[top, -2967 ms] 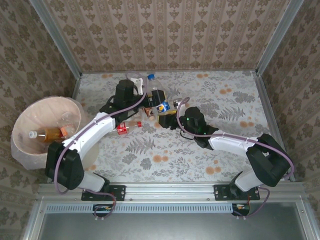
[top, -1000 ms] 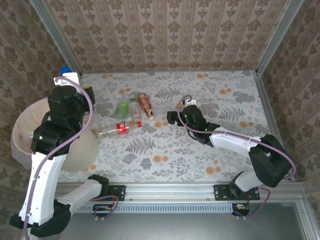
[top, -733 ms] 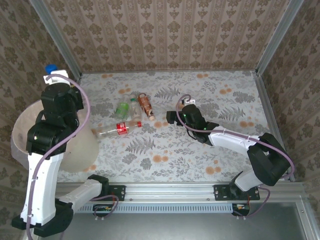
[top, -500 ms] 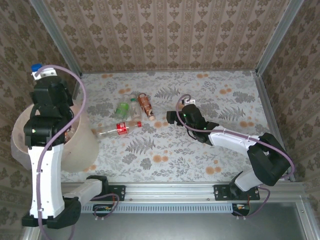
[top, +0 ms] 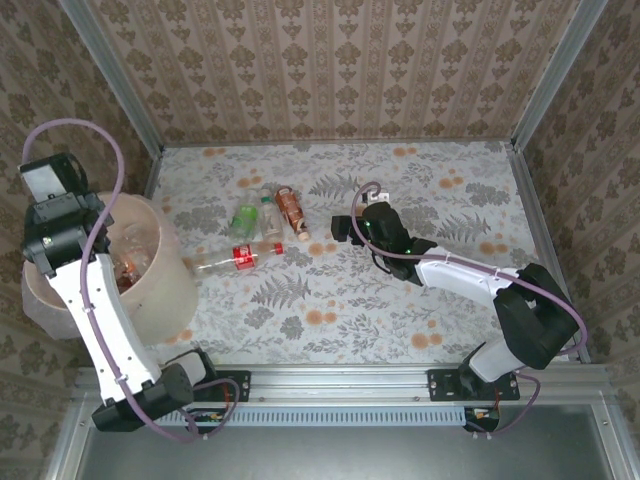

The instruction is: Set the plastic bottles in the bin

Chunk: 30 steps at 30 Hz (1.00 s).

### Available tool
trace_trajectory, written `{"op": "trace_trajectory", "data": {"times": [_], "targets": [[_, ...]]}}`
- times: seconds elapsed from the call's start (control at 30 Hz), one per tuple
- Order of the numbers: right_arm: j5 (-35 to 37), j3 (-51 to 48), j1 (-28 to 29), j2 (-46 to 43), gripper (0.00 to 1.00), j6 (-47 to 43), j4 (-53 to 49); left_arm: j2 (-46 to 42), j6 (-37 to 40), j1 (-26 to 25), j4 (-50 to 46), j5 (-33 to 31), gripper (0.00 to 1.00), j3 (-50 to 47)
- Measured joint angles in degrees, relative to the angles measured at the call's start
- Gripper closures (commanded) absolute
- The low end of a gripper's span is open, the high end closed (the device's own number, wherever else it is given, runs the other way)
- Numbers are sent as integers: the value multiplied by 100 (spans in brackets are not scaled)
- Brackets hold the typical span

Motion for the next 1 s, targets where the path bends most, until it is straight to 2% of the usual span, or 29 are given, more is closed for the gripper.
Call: {"op": "trace_trajectory", "data": {"times": [0.17, 0.23, 0.3, 0.57, 0.8, 0.9, 1.0], "targets": [[-17, 63, 0, 11, 0, -2, -57, 291, -87, 85, -264, 243, 30, -291], [-20, 96, 0, 22, 0, -9, -79, 442, -140, 85, -385, 286, 21, -404], [-20, 118, 0, 26, 0, -22, -107, 538, -179, 85, -424, 310, 16, -446], [-20, 140, 0, 26, 0, -22, -199, 442, -221, 85, -417, 485, 15, -444], [-20, 140, 0, 26, 0, -20, -199, 227, -323, 22, -245, 973, 14, -446], [-20, 140, 0, 26, 0, -20, -199, -4, -455, -302, -70, 1130, 13, -446], [-20, 140, 0, 26, 0, -20, -199, -234, -623, -1005, 195, 1067, 11, -450]]}}
